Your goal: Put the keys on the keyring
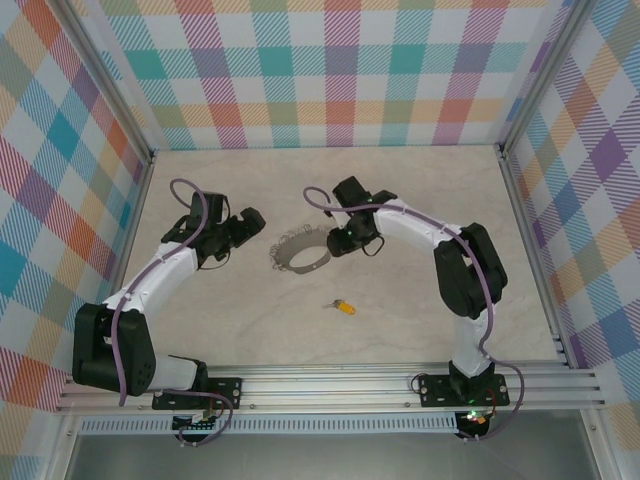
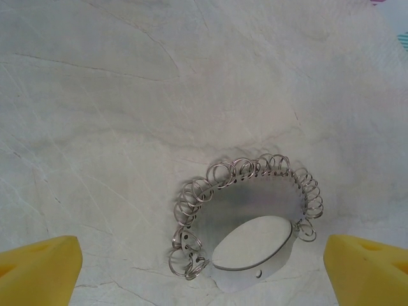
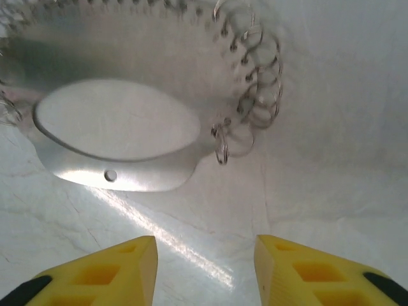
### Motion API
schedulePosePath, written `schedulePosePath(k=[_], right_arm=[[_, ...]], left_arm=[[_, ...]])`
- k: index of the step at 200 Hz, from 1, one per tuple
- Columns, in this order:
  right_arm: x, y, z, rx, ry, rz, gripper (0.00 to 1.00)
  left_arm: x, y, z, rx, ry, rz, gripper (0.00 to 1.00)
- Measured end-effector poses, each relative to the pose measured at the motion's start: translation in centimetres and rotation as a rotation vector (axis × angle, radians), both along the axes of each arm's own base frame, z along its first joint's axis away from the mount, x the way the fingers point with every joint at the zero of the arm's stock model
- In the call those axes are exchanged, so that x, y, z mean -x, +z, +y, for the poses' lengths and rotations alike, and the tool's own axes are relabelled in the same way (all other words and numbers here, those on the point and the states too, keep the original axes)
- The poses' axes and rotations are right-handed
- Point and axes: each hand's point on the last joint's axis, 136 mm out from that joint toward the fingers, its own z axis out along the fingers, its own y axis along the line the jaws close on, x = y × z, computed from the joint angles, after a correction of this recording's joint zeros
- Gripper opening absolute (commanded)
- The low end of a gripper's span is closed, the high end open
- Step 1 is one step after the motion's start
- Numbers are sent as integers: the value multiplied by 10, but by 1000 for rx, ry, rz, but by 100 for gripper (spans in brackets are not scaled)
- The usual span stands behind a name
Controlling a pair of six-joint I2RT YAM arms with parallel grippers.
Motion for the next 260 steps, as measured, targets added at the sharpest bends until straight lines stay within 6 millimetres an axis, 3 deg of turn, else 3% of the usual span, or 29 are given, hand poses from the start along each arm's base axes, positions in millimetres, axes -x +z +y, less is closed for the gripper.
schedulePosePath(k=[33,73,125,167,260], right_arm=[[9,-17,3,-53,-45,70,38],[-1,-19,15,-148,-82,92,35],[-18,-32,12,-204,-148,122,34],[-19,-41,12,-208,-160,145,33],[-33,-41,20,-252,-164,156,28]], left_arm=[[1,1,-2,2,-7,-2,97],[1,2,-3,2,-9,-3,97],[1,4,-5,1,-14,-3,97],[-5,16,-6,7,-14,-30,97],[-5,13,-9,1,-17,-21,97]])
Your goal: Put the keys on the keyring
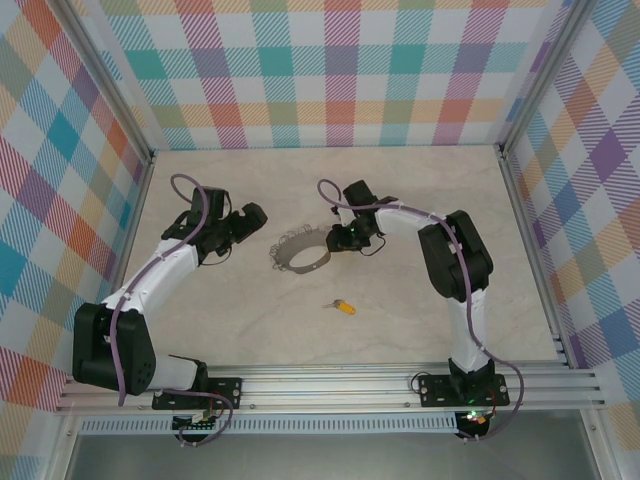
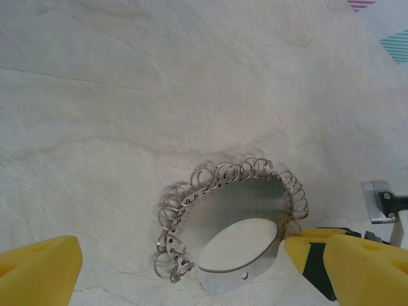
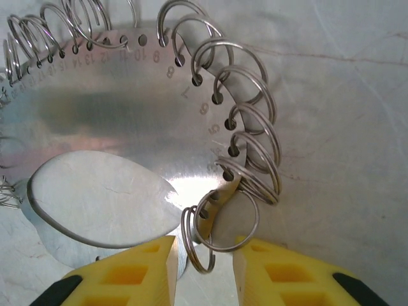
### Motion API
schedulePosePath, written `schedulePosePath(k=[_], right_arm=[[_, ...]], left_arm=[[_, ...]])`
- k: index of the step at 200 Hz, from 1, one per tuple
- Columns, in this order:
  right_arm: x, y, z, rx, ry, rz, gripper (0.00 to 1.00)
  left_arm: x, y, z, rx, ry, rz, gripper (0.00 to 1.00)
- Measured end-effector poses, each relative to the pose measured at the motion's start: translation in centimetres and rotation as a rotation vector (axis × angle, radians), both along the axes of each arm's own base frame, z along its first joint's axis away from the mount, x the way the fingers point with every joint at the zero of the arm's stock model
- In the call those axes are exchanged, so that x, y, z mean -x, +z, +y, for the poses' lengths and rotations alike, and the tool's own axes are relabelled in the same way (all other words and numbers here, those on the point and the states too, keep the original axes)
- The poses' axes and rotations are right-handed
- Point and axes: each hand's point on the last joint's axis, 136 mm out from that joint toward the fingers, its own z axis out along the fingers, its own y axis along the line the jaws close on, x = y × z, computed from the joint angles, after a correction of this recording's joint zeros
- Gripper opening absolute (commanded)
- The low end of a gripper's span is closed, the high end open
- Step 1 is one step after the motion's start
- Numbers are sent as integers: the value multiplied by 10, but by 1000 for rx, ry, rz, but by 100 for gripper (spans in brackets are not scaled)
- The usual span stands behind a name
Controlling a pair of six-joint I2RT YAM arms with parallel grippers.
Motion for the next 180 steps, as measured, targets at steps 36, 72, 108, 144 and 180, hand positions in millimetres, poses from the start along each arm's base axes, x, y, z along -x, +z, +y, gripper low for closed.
schedulePosePath(k=[36,72,108,144,180], right_arm=[[-2,-1,1,-4,1,0,25],[-3,-1,0,-6,-2,-2,21],[-6,0,1,-10,-3,-12,5],[-6,1,0,-17,1,-11,0],[-2,13,0,-28,44,-31,0]], left_arm=[[0,-1,-1,-2,-1,1,97],[0,-1,-1,-3,-3,1,97],[-1,1,-2,-5,-2,-4,97],[-2,3,-2,-6,-1,-8,97],[-5,10,-5,2,-12,-11,96]])
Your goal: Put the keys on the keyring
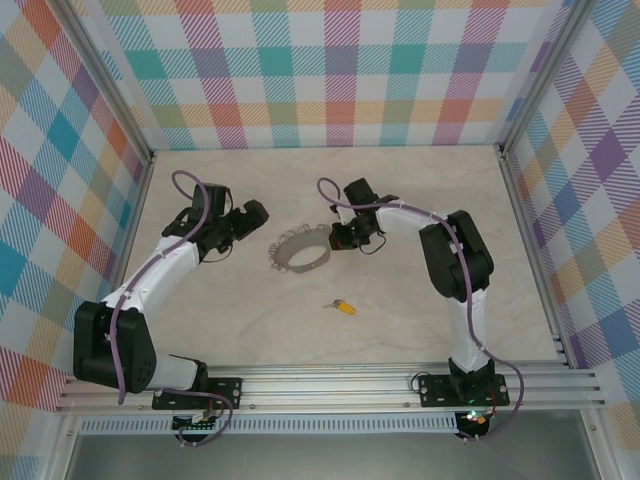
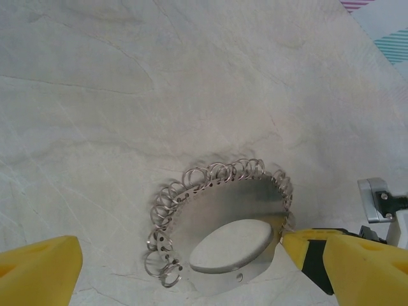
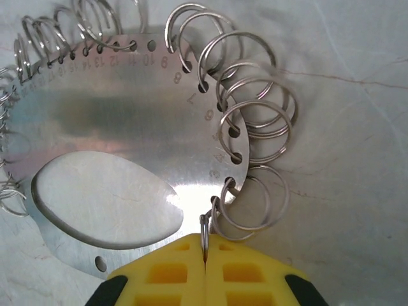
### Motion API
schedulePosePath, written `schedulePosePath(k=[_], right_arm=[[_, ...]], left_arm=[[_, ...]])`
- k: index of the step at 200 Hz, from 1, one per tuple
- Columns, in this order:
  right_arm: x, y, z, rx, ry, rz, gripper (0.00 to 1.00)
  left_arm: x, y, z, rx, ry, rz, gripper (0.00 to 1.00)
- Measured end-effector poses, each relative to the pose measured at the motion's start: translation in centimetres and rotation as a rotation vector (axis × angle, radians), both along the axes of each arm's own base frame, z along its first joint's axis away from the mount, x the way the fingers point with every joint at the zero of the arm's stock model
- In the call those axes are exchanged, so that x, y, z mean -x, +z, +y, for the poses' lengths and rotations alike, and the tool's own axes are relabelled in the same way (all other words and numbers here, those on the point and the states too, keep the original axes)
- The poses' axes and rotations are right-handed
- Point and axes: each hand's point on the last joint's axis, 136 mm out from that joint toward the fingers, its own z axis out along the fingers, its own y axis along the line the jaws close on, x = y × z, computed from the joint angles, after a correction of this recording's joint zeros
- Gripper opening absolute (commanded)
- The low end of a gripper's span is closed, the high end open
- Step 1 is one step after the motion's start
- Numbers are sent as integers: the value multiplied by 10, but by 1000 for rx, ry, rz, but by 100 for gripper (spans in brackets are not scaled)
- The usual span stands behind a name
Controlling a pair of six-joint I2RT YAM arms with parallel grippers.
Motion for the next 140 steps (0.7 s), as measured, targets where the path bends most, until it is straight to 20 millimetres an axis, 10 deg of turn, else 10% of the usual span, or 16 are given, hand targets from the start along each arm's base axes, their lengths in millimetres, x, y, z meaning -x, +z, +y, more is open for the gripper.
schedulePosePath(k=[80,140], right_arm=[[19,172,15,-292,192,-324,0],[44,180,16,-389,254,-298,0]], left_arm=[[-5,51,-24,58,-150,-122,85],[7,107,-61,180,-356,-307,56]])
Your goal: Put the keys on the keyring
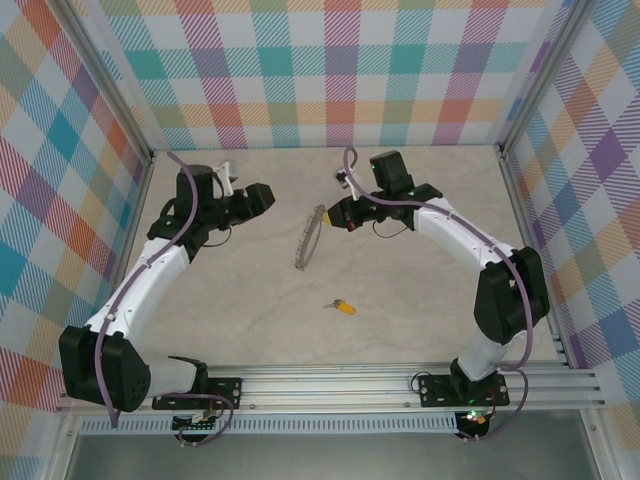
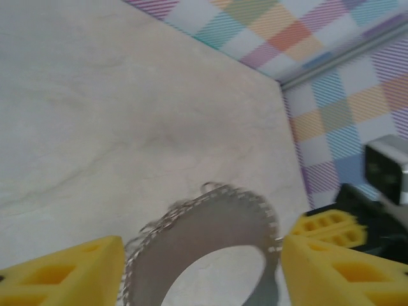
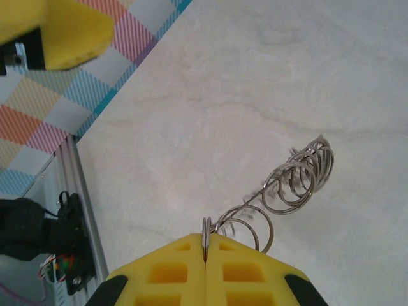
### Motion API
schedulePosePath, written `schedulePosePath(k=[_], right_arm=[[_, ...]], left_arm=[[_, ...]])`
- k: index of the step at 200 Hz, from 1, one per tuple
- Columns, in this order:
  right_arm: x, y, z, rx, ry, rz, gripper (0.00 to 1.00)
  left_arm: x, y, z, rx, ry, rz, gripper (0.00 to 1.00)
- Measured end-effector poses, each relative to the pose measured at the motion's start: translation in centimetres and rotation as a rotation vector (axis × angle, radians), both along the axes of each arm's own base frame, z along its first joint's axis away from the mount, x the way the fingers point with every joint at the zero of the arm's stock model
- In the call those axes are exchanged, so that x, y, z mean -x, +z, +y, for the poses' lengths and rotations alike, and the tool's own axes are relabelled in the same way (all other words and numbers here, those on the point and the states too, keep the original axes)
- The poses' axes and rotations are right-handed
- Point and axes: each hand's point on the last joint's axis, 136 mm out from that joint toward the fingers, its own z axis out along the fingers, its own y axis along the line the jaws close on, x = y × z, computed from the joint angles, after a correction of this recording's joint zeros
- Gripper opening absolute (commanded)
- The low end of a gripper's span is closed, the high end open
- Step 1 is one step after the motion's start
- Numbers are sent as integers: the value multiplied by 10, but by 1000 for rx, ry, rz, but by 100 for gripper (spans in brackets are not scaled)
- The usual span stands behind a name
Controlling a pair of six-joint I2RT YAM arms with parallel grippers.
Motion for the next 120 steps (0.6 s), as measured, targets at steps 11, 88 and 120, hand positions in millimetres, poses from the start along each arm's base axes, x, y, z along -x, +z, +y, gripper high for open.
schedulePosePath(k=[11,88,120], right_arm=[[3,-3,-1,-7,9,18,0],[0,11,-1,-103,-4,44,0],[-3,19,-6,-120,-29,43,0]], left_arm=[[2,5,-10,18,-43,-19,51],[-2,-6,-87,87,-287,-19,36],[1,-20,-109,93,-347,1,33]])
